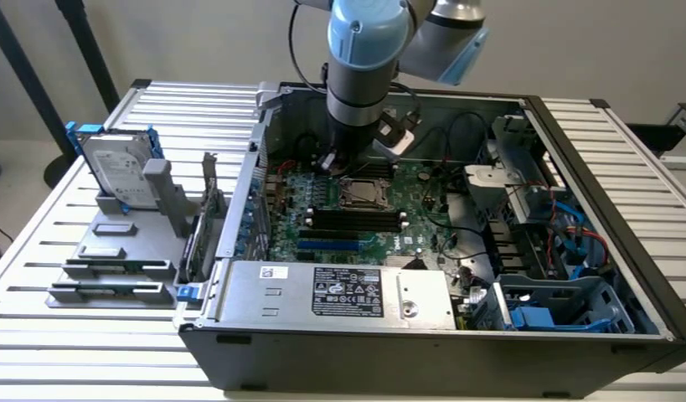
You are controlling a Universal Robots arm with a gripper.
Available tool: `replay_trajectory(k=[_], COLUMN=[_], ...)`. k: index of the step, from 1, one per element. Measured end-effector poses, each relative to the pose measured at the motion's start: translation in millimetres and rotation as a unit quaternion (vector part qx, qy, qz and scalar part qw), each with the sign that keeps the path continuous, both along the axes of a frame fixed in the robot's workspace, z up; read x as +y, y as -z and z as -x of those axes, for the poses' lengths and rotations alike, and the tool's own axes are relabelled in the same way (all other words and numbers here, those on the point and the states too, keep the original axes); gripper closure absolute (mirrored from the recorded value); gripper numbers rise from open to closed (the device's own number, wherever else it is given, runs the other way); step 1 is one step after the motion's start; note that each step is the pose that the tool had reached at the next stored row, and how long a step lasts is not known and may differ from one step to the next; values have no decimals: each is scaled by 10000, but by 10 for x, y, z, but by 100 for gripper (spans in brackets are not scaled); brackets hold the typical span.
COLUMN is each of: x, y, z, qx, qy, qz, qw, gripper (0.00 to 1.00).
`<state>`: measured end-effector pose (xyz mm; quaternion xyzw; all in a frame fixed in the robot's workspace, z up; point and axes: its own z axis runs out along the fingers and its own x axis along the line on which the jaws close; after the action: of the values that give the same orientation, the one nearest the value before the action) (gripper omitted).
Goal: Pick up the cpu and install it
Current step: 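Install the first cpu locking lever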
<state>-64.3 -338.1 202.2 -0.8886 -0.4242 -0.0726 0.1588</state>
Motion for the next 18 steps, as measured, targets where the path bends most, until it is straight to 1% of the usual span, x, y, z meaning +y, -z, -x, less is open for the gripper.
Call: replay_trajectory(k=[8,18], x=[1,7], y=[4,24], z=[-41,-68], qx=[0,0], qy=[0,1], qz=[13,67], qw=[10000,10000], gripper=[89,89])
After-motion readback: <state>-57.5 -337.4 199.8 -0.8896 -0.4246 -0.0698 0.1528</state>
